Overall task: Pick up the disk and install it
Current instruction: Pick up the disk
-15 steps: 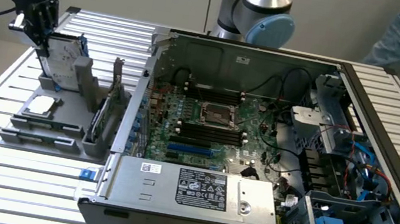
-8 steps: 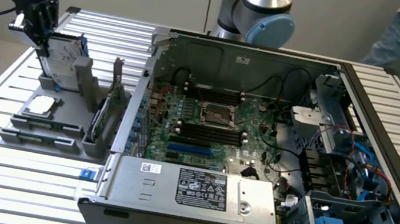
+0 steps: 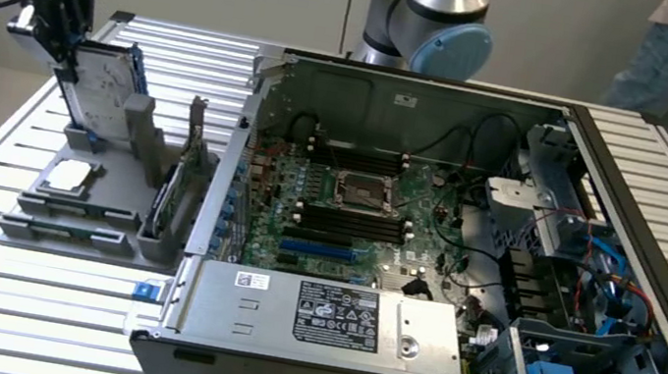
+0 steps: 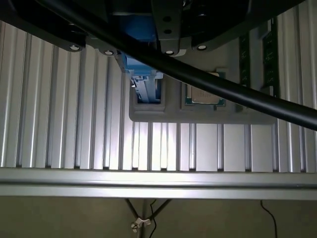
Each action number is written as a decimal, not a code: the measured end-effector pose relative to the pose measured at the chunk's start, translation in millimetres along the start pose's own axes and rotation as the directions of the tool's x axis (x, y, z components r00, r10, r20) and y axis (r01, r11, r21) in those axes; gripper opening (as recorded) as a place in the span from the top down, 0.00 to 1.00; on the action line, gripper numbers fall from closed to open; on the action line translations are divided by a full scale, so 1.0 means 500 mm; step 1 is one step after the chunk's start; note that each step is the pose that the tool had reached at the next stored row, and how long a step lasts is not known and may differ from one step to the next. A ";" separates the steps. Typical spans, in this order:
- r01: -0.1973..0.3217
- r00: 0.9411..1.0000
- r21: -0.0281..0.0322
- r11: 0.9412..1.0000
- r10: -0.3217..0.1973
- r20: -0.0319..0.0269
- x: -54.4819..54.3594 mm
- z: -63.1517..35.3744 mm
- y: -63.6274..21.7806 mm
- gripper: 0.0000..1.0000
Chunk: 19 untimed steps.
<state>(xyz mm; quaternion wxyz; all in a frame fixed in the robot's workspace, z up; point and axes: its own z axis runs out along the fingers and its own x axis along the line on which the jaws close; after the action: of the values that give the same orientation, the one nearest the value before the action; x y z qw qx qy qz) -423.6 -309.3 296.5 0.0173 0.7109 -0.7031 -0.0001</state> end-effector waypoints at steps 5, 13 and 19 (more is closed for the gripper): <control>0.000 1.000 0.000 1.000 0.000 0.000 0.001 -0.045 0.001 0.67; 0.000 1.000 0.000 1.000 0.000 0.000 0.002 -0.118 0.003 0.67; 0.000 1.000 0.000 1.000 0.000 0.000 0.003 -0.173 -0.011 0.67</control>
<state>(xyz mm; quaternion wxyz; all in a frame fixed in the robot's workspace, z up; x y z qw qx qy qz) -415.8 -308.6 382.9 0.0173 0.7109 -0.7031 0.0000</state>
